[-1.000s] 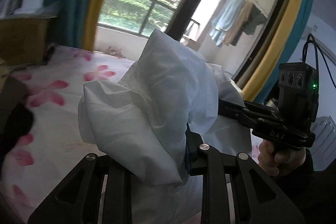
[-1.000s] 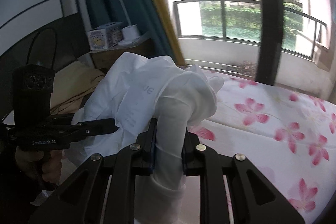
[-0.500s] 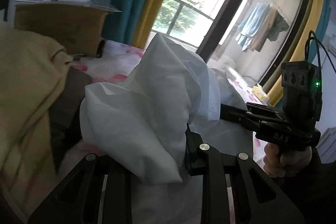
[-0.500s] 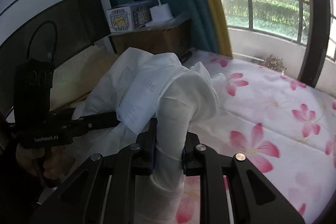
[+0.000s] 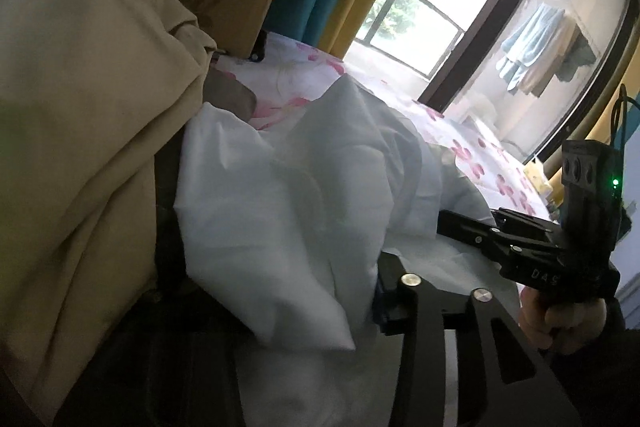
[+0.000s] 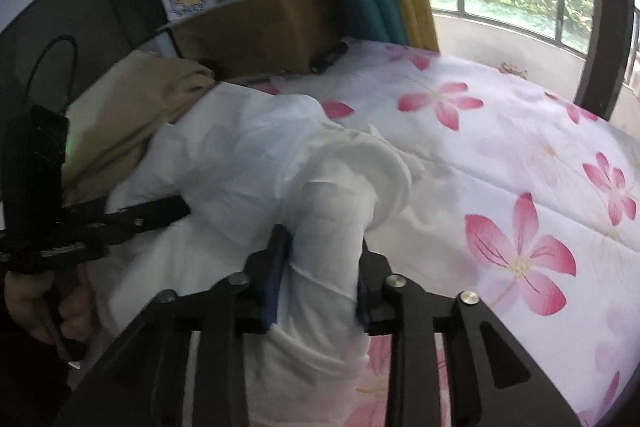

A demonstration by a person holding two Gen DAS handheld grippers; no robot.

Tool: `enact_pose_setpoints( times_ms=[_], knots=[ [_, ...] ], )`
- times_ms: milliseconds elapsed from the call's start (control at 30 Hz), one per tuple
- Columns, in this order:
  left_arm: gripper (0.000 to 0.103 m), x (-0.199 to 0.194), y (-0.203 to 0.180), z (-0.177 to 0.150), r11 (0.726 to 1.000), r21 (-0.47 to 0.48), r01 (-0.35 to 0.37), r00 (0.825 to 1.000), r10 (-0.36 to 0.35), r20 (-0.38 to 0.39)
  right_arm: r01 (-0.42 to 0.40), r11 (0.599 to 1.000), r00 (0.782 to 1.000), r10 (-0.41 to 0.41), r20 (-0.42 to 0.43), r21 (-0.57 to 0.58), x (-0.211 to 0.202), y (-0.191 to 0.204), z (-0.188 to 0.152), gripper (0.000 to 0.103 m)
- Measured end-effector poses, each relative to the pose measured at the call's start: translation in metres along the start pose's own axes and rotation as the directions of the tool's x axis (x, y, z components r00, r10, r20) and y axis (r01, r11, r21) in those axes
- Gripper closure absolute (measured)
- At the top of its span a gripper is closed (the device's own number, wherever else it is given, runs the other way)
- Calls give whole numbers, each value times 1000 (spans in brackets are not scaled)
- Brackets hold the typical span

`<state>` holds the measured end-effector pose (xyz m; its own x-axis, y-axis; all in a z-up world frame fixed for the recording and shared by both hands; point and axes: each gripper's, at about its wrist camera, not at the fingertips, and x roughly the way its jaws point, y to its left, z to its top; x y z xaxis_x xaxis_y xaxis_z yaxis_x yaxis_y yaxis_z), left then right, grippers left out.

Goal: Fold large clothes
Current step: 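Carry the lifted sheet bundle with both tools toward the beige blanket, then lower the sheet bundle beside the beige blanket and open both tools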

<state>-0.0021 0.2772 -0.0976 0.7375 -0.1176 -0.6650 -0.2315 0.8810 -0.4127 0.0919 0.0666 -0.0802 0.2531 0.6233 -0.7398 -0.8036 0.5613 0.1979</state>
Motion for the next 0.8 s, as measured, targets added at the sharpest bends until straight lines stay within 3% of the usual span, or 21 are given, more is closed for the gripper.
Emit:
enact_pose_setpoints(
  times_ms=[333, 600, 800],
  knots=[
    [51, -19, -13, 1, 991, 48, -124, 992, 123, 21, 5, 999, 1000, -4, -13, 40, -4, -16, -4, 46],
    [50, -35, -19, -3, 976, 27, -215, 976, 214, 45, 0, 999, 1000, 1, -11, 54, -21, -26, -11, 41],
    [50, -50, -23, -6, 956, -7, -293, 953, 293, 82, 2, 997, 1000, -3, 12, 80, -43, -42, -21, 38]
  ],
)
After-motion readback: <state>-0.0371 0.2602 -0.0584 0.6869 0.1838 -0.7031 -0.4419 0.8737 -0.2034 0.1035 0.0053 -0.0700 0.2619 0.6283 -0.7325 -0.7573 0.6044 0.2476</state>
